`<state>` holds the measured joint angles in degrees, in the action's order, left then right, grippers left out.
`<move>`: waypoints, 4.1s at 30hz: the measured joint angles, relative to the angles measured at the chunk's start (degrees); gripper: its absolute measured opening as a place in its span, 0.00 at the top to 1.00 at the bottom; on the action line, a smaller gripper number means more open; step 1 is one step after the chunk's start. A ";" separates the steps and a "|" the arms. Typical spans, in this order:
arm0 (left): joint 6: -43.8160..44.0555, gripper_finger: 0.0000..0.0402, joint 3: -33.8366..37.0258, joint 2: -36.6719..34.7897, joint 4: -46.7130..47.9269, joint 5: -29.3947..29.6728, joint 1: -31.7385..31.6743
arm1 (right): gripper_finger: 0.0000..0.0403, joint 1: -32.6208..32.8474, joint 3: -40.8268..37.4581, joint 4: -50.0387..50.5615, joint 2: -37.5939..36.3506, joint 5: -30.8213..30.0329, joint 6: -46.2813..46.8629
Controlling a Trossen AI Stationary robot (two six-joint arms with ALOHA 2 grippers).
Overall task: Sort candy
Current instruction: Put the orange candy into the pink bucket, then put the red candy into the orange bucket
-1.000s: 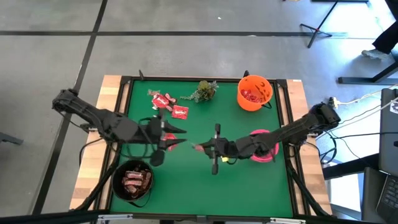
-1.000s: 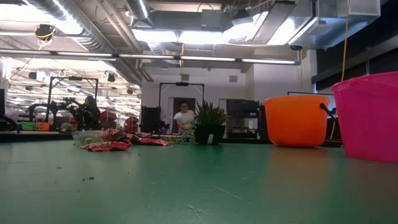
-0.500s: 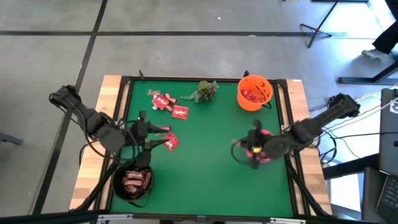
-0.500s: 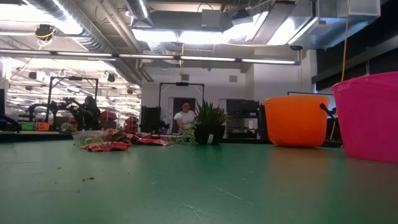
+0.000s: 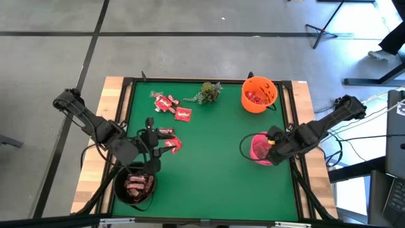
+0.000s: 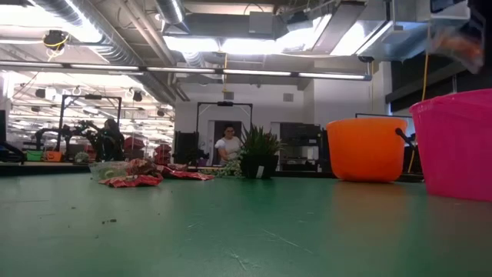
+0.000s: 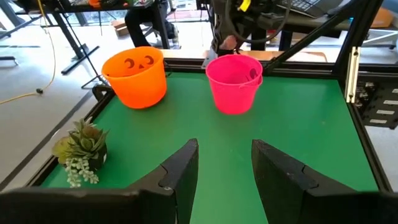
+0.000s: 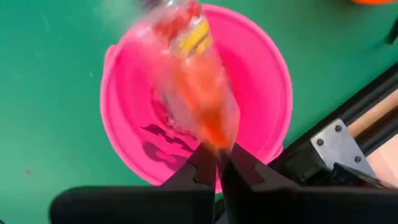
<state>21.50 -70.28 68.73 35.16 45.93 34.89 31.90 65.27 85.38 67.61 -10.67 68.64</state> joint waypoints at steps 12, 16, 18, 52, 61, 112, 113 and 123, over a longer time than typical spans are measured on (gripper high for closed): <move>0.49 0.66 0.01 0.07 2.04 0.14 -0.12 | 0.55 -0.04 -1.31 -6.12 0.22 -3.01 -1.53; 2.37 0.66 0.02 0.07 4.86 1.16 -1.88 | 0.47 -0.04 -1.31 -19.65 0.23 -13.26 -10.36; 3.52 0.66 0.04 0.07 5.97 0.62 -3.19 | 0.46 -0.06 -1.31 -29.85 0.24 -20.79 -17.55; 28.44 0.66 25.88 -11.01 7.63 -5.66 -2.84 | 0.49 -29.45 -1.07 -101.73 39.72 1.29 -51.49; 20.04 0.66 25.88 -1.64 6.37 -24.85 -18.34 | 0.49 -26.53 -1.00 -96.30 22.49 -3.25 -58.78; 9.68 1.00 -1.34 11.20 15.48 -30.77 -11.87 | 0.49 -4.90 -1.24 -81.74 9.20 -29.36 -58.52; 9.74 1.00 -1.09 11.27 15.61 -30.29 -11.32 | 0.49 -4.90 -1.24 -81.76 9.20 -29.36 -58.49; 7.82 0.74 6.53 20.63 12.29 -35.34 -17.36 | 0.49 -4.92 -1.24 -82.28 11.22 -28.68 -58.49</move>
<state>29.32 -63.76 89.36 47.45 10.60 17.53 26.98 64.03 3.10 78.83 -39.35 10.15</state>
